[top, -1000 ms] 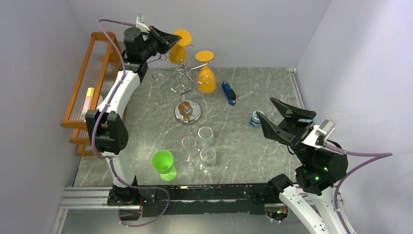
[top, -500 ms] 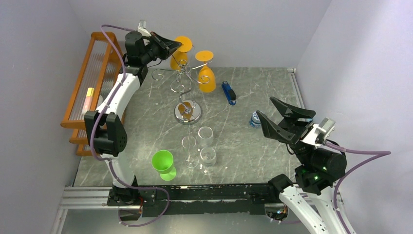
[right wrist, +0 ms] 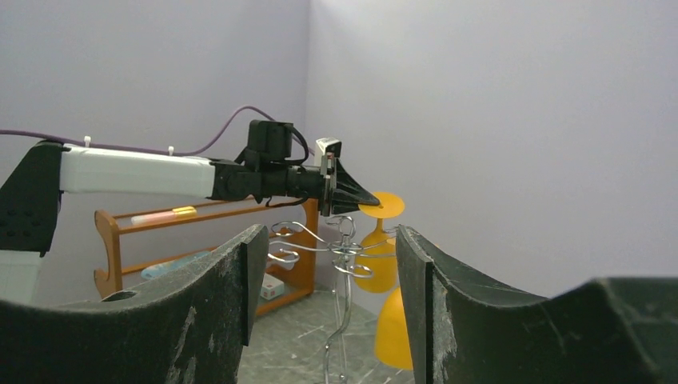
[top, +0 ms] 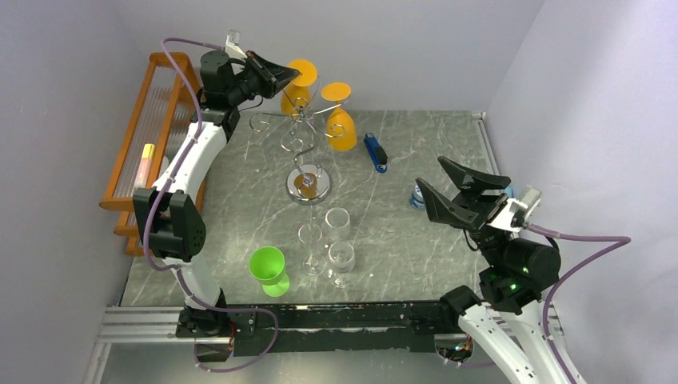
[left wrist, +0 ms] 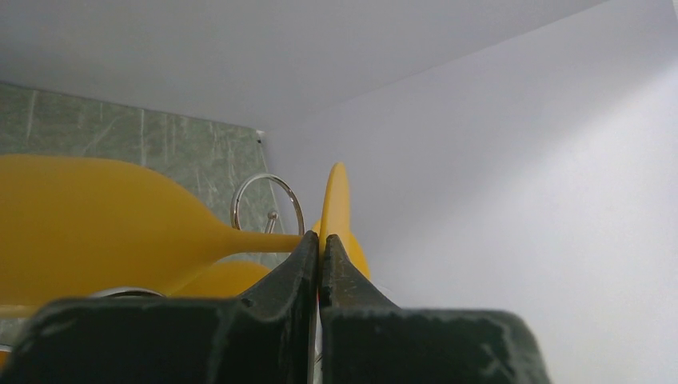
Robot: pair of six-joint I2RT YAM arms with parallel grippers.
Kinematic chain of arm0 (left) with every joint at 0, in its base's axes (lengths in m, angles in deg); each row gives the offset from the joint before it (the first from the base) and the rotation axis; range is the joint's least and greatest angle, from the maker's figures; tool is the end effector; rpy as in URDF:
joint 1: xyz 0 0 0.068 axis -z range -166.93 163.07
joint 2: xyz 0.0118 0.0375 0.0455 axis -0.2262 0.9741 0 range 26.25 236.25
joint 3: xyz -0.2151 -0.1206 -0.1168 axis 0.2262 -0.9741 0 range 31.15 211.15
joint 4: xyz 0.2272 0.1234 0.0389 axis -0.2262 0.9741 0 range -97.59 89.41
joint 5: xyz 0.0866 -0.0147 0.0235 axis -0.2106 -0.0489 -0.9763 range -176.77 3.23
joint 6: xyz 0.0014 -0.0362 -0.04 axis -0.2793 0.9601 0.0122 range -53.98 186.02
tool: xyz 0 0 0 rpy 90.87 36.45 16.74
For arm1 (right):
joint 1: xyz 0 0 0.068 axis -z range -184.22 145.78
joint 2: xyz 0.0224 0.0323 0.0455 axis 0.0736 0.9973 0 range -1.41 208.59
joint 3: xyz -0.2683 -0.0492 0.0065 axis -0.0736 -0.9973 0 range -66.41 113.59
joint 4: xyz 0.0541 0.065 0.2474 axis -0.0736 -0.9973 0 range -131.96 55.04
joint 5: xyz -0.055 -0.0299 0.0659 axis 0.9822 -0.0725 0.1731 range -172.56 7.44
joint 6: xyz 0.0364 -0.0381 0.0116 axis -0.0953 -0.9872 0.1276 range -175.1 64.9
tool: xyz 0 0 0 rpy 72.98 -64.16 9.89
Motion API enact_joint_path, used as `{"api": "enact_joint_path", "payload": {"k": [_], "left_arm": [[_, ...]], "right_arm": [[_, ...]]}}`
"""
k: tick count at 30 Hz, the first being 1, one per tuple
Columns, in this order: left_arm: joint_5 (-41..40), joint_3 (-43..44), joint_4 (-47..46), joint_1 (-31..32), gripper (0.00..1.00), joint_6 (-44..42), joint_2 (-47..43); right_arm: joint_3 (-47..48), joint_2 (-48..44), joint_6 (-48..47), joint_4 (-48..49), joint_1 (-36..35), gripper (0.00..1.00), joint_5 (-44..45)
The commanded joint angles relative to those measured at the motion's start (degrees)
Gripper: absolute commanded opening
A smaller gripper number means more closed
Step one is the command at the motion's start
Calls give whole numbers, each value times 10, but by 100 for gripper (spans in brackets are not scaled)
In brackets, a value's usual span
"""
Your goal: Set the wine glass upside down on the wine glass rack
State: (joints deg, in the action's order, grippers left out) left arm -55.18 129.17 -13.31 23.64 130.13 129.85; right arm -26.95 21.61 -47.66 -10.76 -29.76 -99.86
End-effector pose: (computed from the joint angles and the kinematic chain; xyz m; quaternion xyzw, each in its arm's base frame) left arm 0.4253 -0.0984 0.4063 -0.1340 0.6936 -0.5661 0.4250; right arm 0.0649 0.0428 0.4139 -0.1999 0.3861 0.3152 0.8436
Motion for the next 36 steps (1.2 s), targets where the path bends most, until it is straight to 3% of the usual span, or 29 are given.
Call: {"api": "enact_joint_path", "payload": {"k": [1,13,24,36], "left_arm": [[35,-5,-8,-4,5,14,-23],[28,-22,-6,10,5,19,-54],[34,-62,-85,39,5,89,-47],[24,6,-82,49,5,94,16]], "right_arm": [[-8,-1,7,17,1,63,10],[-10,-4,12,12,1,64,17],[-16,-7,22,17,1,64,17],[-16,-14,21,10,0,64,21]]}}
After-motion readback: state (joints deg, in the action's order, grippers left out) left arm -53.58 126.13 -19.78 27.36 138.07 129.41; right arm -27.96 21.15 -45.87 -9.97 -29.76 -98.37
